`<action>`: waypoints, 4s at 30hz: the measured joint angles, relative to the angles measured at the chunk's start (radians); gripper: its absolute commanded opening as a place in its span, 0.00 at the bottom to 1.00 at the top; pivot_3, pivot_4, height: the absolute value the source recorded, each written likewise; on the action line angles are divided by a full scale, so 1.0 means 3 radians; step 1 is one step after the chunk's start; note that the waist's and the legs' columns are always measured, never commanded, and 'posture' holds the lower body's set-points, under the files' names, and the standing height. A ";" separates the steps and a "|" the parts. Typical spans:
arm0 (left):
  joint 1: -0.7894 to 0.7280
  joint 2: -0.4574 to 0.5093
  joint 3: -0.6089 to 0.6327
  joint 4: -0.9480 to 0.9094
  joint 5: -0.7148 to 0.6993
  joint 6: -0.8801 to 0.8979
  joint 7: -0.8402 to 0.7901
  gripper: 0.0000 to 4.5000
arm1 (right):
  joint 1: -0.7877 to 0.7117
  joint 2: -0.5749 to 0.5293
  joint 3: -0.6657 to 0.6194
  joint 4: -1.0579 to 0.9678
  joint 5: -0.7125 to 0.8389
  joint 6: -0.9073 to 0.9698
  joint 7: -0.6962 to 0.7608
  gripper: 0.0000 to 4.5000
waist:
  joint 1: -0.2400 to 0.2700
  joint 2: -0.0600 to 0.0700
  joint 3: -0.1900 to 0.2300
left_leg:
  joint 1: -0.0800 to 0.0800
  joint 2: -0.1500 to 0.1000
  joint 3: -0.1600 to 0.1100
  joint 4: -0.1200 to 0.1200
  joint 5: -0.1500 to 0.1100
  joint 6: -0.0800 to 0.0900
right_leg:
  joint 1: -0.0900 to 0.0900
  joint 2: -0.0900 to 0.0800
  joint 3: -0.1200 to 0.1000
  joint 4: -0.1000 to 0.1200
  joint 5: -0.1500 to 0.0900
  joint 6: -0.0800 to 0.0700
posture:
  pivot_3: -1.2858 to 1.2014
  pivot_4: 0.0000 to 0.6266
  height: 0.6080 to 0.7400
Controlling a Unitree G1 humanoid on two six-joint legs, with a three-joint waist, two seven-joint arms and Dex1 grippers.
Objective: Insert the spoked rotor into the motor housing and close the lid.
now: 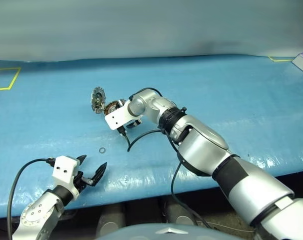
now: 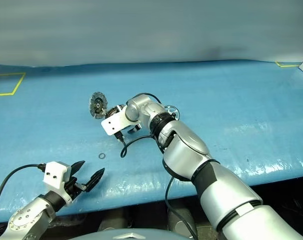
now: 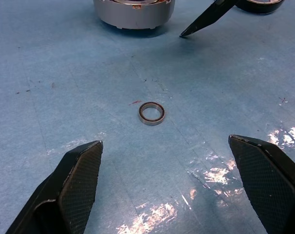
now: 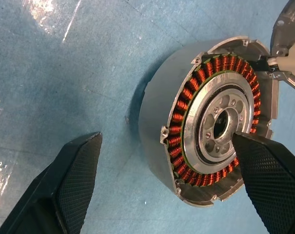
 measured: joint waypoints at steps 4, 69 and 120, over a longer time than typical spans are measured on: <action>0.0000 -0.0025 -0.0031 0.0000 0.0002 -0.0022 0.0022 1.00 | 0.0000 0.0013 -0.0026 0.0009 -0.0011 0.0067 0.0038 0.99 | 0.0000 0.0000 0.0000 | 0.0000 0.0000 -0.0001 0.0000 0.0000 0.0000 | 0.0001 0.0000 0.0000 0.0000 0.0000 0.0000 | 0.52 0.24 1.00; -0.4837 0.1374 -0.1981 0.2747 0.0714 0.0629 -0.2639 1.00 | 0.5035 -0.1208 -0.2182 -0.6285 0.2769 0.2633 -0.0526 0.99 | 0.0072 -0.0010 0.0000 | -0.0006 -0.0003 -0.0013 0.0012 0.0006 -0.0004 | 0.0006 0.0009 -0.0001 0.0008 -0.0001 0.0005 | 0.52 0.24 1.00; -0.6173 0.0253 -0.2625 0.5379 0.2463 -0.0029 -0.3499 1.00 | 0.5064 -0.1335 -0.1771 -0.6062 0.2966 0.2360 -0.0924 0.99 | 0.0075 -0.0018 0.0005 | -0.0016 -0.0005 -0.0023 0.0023 0.0006 -0.0003 | 0.0006 0.0012 -0.0001 0.0013 0.0001 0.0011 | 0.52 0.24 1.00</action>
